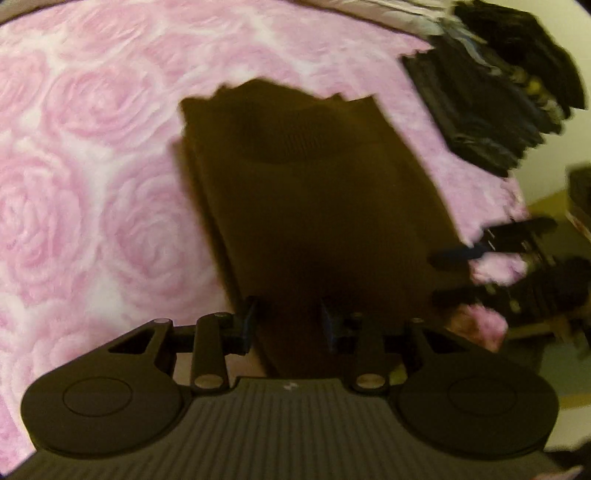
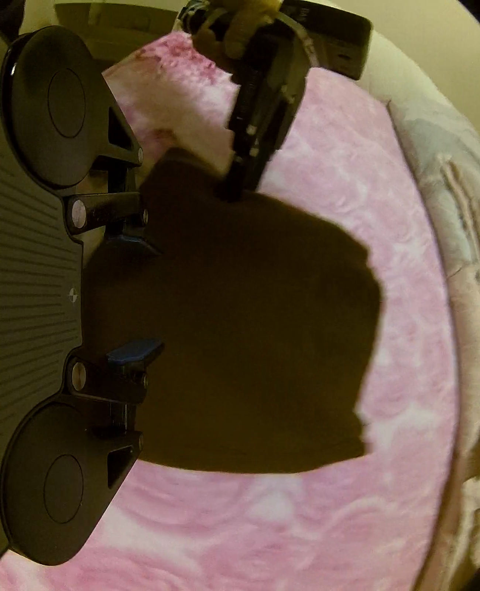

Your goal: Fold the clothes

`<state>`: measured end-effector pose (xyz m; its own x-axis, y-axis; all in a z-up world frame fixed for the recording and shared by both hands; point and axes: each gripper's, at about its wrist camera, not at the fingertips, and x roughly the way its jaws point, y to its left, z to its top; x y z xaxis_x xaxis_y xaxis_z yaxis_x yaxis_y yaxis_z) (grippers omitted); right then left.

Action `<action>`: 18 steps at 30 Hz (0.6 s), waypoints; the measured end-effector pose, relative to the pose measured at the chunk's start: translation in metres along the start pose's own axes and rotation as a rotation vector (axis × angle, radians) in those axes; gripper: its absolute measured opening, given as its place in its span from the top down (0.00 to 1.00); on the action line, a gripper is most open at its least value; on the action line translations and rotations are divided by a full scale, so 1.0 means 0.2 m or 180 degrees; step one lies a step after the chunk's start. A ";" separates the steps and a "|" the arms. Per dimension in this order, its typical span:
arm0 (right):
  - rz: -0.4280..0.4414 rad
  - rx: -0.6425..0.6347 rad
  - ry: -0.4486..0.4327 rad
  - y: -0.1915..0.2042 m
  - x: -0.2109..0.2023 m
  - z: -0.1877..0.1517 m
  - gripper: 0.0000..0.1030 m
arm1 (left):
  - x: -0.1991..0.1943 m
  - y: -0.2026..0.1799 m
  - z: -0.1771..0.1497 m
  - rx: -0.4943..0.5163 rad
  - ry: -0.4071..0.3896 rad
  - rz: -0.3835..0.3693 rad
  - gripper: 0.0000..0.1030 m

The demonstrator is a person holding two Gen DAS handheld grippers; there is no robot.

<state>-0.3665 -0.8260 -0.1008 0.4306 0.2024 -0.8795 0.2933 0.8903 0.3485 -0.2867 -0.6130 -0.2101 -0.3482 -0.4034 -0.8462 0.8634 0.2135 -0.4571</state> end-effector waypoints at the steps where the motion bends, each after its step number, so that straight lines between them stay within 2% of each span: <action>1: -0.0039 0.0057 0.0014 -0.01 0.02 -0.03 0.49 | 0.03 0.02 0.00 -0.0063 -0.0007 0.0042 0.65; 4: -0.0196 0.0210 -0.0071 -0.04 -0.01 -0.08 0.49 | 0.06 0.07 0.00 -0.0143 -0.0056 0.0016 0.63; 8: -0.0497 0.0540 -0.0174 -0.06 -0.11 -0.17 0.49 | -0.04 0.06 -0.03 0.0023 -0.0063 0.0333 0.71; 10: -0.0631 0.0763 -0.0230 -0.05 -0.18 -0.22 0.49 | -0.11 0.04 -0.05 0.0138 -0.0091 0.0428 0.72; 11: -0.0695 0.0882 -0.0270 -0.03 -0.21 -0.24 0.49 | -0.15 0.01 -0.06 0.0251 -0.0122 0.0459 0.72; 13: -0.0639 0.1124 -0.0415 0.00 -0.26 -0.29 0.49 | -0.22 -0.09 -0.09 0.0586 -0.0192 0.0461 0.72; 16: -0.0462 0.1436 -0.0581 0.03 -0.26 -0.35 0.49 | -0.21 -0.28 -0.15 0.1119 -0.0235 0.0281 0.71; 18: -0.0311 0.1520 -0.0601 0.04 -0.22 -0.36 0.49 | -0.13 -0.40 -0.17 0.1442 -0.0140 0.0159 0.71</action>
<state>-0.4441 -0.7977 -0.0828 0.5153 0.0114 -0.8569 0.6774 0.6071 0.4154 -0.3590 -0.5888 -0.1603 -0.2946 -0.4420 -0.8473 0.9548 -0.1729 -0.2417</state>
